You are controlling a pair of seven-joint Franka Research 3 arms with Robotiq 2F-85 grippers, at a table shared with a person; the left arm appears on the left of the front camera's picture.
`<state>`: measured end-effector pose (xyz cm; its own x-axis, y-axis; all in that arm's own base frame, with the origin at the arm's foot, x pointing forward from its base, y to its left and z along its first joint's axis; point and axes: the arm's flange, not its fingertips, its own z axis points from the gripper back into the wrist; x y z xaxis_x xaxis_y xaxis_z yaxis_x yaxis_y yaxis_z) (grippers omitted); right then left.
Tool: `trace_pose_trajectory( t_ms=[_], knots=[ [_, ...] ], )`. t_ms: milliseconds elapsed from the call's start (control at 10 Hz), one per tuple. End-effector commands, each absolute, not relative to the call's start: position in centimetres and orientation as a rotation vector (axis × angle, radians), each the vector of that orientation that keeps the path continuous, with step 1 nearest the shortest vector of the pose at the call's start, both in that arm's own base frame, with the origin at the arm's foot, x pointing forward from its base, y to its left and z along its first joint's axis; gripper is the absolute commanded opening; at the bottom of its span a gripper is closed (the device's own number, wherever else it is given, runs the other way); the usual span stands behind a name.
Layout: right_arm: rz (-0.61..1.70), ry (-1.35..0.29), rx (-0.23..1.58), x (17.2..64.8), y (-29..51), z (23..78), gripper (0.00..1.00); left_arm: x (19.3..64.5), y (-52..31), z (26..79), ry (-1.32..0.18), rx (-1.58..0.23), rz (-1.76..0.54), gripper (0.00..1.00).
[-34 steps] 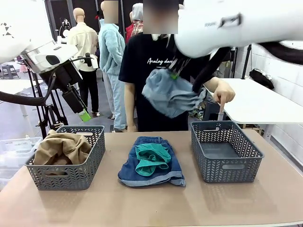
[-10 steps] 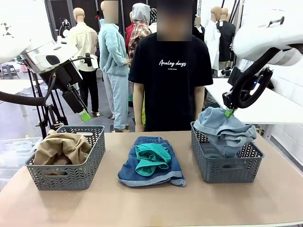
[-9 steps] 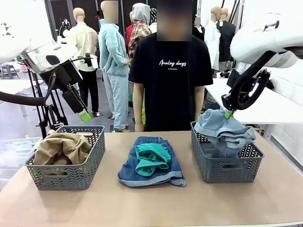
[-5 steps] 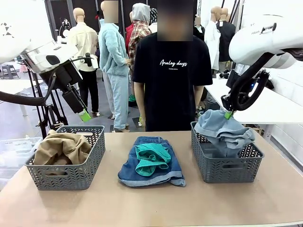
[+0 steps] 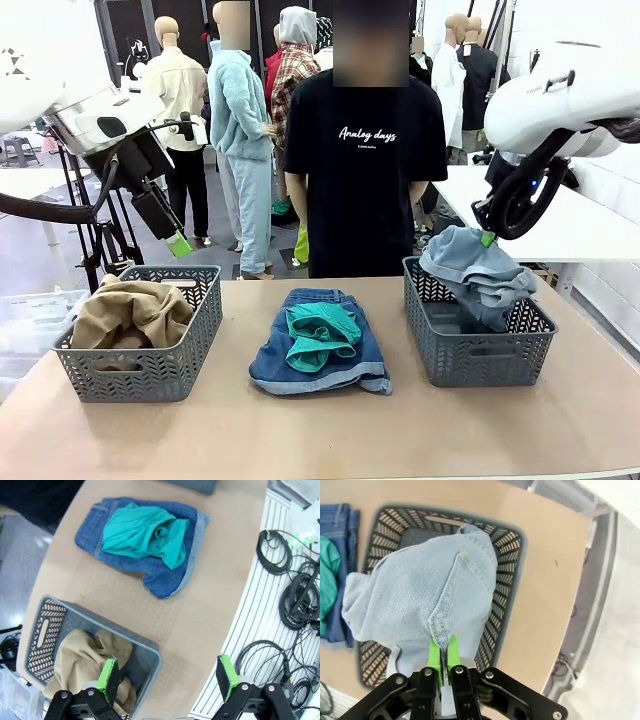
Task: Sort the tops and bottoms.
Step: Sort the clothes according to human instructions.
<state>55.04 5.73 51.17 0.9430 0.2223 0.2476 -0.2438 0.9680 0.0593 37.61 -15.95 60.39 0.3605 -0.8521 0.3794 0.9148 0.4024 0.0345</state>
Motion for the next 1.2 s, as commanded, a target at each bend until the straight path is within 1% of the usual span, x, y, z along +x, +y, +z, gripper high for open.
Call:
trace_pose_trajectory(
  t_ms=[0,400,800,900,1100],
  knots=[
    [0.222,-0.217,0.094,56.4,6.5,48.8,0.00,37.5,-15.8,60.6,-0.354,-0.186,-1.150,1.00],
    [0.227,-0.101,0.100,57.5,6.6,43.6,0.00,37.5,-15.8,60.6,-0.354,-0.186,-1.150,1.00],
    [0.263,-0.012,0.106,57.4,7.5,40.9,0.00,37.5,-15.8,60.6,-0.354,-0.186,-1.150,1.00],
    [0.258,-0.014,0.113,57.1,7.4,40.9,0.17,37.5,-15.8,60.6,-0.354,-0.186,-1.150,1.00],
    [0.240,-0.051,0.114,56.3,6.9,42.1,0.55,37.5,-15.8,60.6,-0.354,-0.186,-1.150,1.00]
  ],
)
